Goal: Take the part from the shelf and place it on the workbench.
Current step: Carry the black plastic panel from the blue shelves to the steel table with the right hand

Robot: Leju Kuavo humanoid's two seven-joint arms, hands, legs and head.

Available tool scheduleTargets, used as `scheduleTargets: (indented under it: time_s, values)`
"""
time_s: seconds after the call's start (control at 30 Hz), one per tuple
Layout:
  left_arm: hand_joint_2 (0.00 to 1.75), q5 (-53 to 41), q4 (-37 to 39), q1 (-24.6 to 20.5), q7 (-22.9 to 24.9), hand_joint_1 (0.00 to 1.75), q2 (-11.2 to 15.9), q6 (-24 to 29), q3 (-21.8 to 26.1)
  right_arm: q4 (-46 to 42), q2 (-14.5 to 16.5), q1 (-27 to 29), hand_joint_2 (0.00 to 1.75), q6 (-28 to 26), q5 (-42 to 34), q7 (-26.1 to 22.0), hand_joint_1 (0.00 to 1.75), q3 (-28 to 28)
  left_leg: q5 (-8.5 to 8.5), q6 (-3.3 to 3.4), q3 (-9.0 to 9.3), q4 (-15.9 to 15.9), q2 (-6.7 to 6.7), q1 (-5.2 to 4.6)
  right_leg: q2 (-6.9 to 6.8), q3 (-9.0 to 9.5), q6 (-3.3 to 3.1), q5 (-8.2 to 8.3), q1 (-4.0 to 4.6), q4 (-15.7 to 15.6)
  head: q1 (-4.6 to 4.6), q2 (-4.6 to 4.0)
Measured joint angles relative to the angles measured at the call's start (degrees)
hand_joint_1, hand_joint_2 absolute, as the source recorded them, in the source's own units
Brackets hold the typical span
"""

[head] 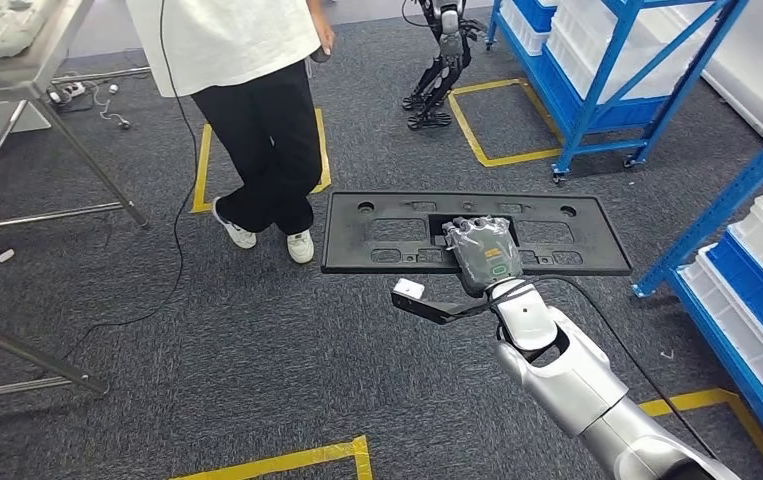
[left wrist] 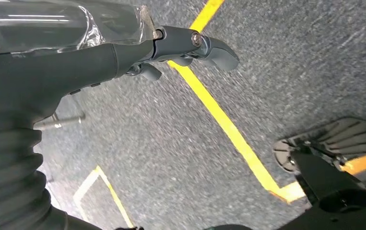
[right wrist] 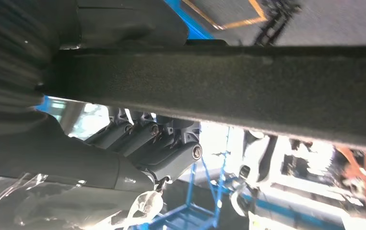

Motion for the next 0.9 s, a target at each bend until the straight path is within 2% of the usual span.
scheduleTargets:
  time_s: [0.03, 0.07, 0.13, 0.17, 0.2, 0.27, 0.3, 0.33, 0.37, 0.4, 0.43, 0.5, 0.53, 0.57, 0.63, 0.67, 0.7, 0.77, 0.83, 0.87, 0.9]
  values:
    - [1.75, -0.1, 0.0, -0.1, 0.0, 0.00, 0.1, 0.0, 0.0, -0.2, 0.0, -0.1, 1.75, 0.0, 0.1, 0.1, 1.75, -0.1, -0.07, -0.35, -0.26, 0.4, -0.63, 0.07, 0.89, 1.15, 0.12, 0.70, -0.31, -2.4, -0.01, 0.00]
    - [1.75, -0.1, 0.0, -0.1, -0.1, 0.00, 0.2, -0.1, 0.0, -0.3, -0.1, -0.1, 1.75, -0.1, 0.1, 0.1, 1.75, -0.1, 0.00, -0.63, -0.58, 0.6, -1.20, 0.09, 1.22, 1.63, 0.09, 0.70, -0.39, -3.5, -0.01, 0.00]
    - [1.75, -0.2, 0.1, 0.1, -0.1, 0.00, 0.4, -0.1, 0.0, -0.5, -0.1, -0.1, 1.75, -0.1, 0.1, 0.2, 1.75, -0.2, 0.09, -1.08, -1.38, 0.9, -2.02, 0.27, -0.03, 1.73, -0.27, 0.54, -0.19, -3.6, -0.01, 0.00]
    - [1.75, -0.4, 0.1, 0.2, -0.1, 0.00, 0.5, -0.2, 0.0, -0.6, 0.0, -0.1, 1.75, -0.1, 0.1, 0.3, 1.75, -0.2, -0.42, -1.31, -1.94, 1.8, -1.26, 0.24, -0.66, 1.78, -0.49, 0.46, -0.16, -3.6, -0.03, -0.01]
    - [1.75, -0.7, 0.1, 0.3, -0.1, 0.00, 0.6, -0.3, 0.0, -0.6, 0.1, -0.1, 1.75, -0.2, 0.0, 0.3, 1.75, -0.3, -1.54, -1.58, -3.11, 4.0, 0.07, 0.23, -1.30, 1.87, -0.77, 0.39, -0.11, -3.7, -0.04, -0.01]
    - [1.75, -1.2, 0.1, 0.1, -0.3, 0.00, 0.5, -0.5, 0.0, -0.7, 0.2, -0.2, 1.75, -0.2, 0.1, 0.3, 1.75, -0.3, -5.01, -2.03, -7.12, 12.4, 3.20, 0.16, -2.53, 2.01, -1.23, 0.26, 0.20, -3.8, -0.08, -0.01]
    - [1.75, -1.3, 0.1, -0.1, -0.4, 0.00, 0.5, -0.5, 0.0, -0.7, 0.2, -0.1, 1.75, -0.2, 0.2, 0.2, 1.75, -0.3, -6.64, -2.06, -9.59, 17.1, 3.88, 0.20, -3.18, 2.05, -1.34, 0.22, 0.44, -3.9, -0.07, 0.00]
    - [1.75, -1.3, 0.1, -0.2, -0.4, 0.00, 0.4, -0.5, 0.0, -0.6, 0.2, -0.1, 1.75, -0.2, 0.3, 0.1, 1.75, -0.3, -7.53, -1.93, -11.51, 20.5, 4.12, 0.14, -3.79, 2.10, -1.38, 0.18, 0.63, -3.9, -0.06, 0.00]
    - [1.75, -1.4, 0.1, -0.2, -0.5, 0.00, 0.3, -0.5, 0.0, -0.5, 0.2, 0.0, 1.75, -0.2, 0.4, 0.0, 1.75, -0.3, -7.41, -1.67, -12.42, 21.7, 4.21, -0.03, -4.38, 2.18, -1.46, 0.11, 0.78, -4.0, -0.07, -0.01]
    - [1.75, -1.5, 0.1, -0.2, -0.4, 0.00, 0.2, -0.5, 0.0, -0.5, 0.3, 0.0, 1.75, -0.2, 0.4, -0.2, 1.75, -0.3, -6.24, -1.31, -11.97, 20.3, 4.27, -0.35, -4.94, 2.33, -1.57, 0.00, 0.88, -4.1, -0.06, -0.01]
    - [1.75, -1.6, 0.1, -0.2, -0.3, 0.00, 0.1, -0.4, 0.0, -0.5, 0.3, 0.0, 1.75, -0.2, 0.4, -0.4, 1.75, -0.3, -4.30, -0.87, -10.36, 16.7, 4.50, -0.85, -5.45, 2.56, -1.71, -0.16, 0.93, -4.1, -0.07, -0.01]
    - [1.75, -1.6, 0.2, -0.2, 0.3, 0.00, 0.2, -0.3, 0.0, -0.4, 0.6, 0.0, 1.75, -0.2, 0.4, -0.6, 1.75, -0.3, -0.05, 0.41, -5.53, 7.0, 6.57, -2.44, -6.36, 3.11, -1.88, -0.53, 1.05, -4.3, -0.08, -0.01]
    - [1.75, -1.6, 0.2, -0.3, 0.6, 0.00, 0.2, -0.3, 0.1, -0.3, 0.6, 0.1, 1.75, -0.2, 0.4, -0.6, 1.75, -0.3, 1.12, 0.98, -3.70, 3.6, 7.57, -3.08, -6.77, 3.28, -1.82, -0.70, 1.17, -4.3, -0.08, -0.01]
    - [1.75, -1.5, 0.2, -0.4, 0.9, 0.00, 0.3, -0.2, 0.1, -0.2, 0.6, 0.1, 1.75, -0.2, 0.4, -0.6, 1.75, -0.3, 1.68, 1.38, -2.65, 1.5, 8.32, -3.55, -7.23, 3.34, -1.71, -0.83, 1.33, -4.3, -0.08, -0.01]
    - [1.75, -1.4, 0.3, -0.3, 1.3, 0.00, 0.4, -0.3, 0.1, -0.1, 0.7, 0.4, 1.75, -0.2, 0.4, -0.6, 1.75, -0.3, 1.55, 1.67, -2.00, 0.0, 7.71, -3.44, -8.16, 3.16, -1.39, -1.18, 1.59, -4.2, -0.07, -0.01]
    - [1.75, -1.4, 0.3, -0.1, 1.4, 0.00, 0.4, -0.3, 0.1, 0.0, 0.7, 0.5, 1.75, -0.2, 0.4, -0.6, 1.75, -0.3, 1.54, 1.74, -1.74, -0.6, 7.14, -3.21, -7.70, 2.91, -1.28, -1.57, 1.59, -3.7, -0.07, -0.01]
    - [1.75, -1.4, 0.3, 0.1, 1.5, 0.00, 0.3, -0.3, 0.1, 0.0, 0.7, 0.6, 1.75, -0.2, 0.4, -0.6, 1.75, -0.3, 1.52, 1.86, -1.45, -1.1, 6.55, -2.92, -6.68, 2.23, -1.18, -2.43, 1.55, -2.3, -0.07, -0.01]
    - [1.75, -1.5, 0.3, 0.2, 1.5, 0.00, 0.3, -0.4, 0.1, 0.1, 0.7, 0.7, 1.75, -0.1, 0.4, -0.7, 1.75, -0.3, 1.53, 2.09, -1.12, -1.5, 5.36, -2.47, -3.98, -1.07, -0.98, -5.48, 1.47, 4.5, -0.08, -0.01]
    - [1.75, -1.6, 0.3, 0.1, 1.6, 0.00, 0.2, -0.4, 0.1, 0.3, 0.6, 0.9, 1.75, -0.1, 0.4, -0.7, 1.75, -0.3, 1.52, 2.24, -1.05, -1.4, 4.01, -2.19, -3.14, -5.49, -0.62, -8.43, 1.46, 12.8, -0.08, 0.00]
    - [1.75, -1.6, 0.3, 0.1, 1.5, 0.00, 0.2, -0.5, 0.1, 0.4, 0.5, 1.0, 1.75, -0.1, 0.4, -0.8, 1.75, -0.3, 1.52, 2.23, -1.00, -1.4, 3.26, -2.00, -3.07, -6.73, -0.40, -8.66, 1.41, 14.7, -0.08, 0.00]
    - [1.75, -1.7, 0.3, 0.1, 1.3, 0.00, 0.1, -0.5, 0.1, 0.4, 0.5, 1.1, 1.75, -0.1, 0.4, -0.8, 1.75, -0.3, 1.48, 2.16, -0.94, -1.3, 2.49, -1.74, -3.07, -6.80, -0.18, -7.77, 1.30, 14.3, -0.08, 0.00]
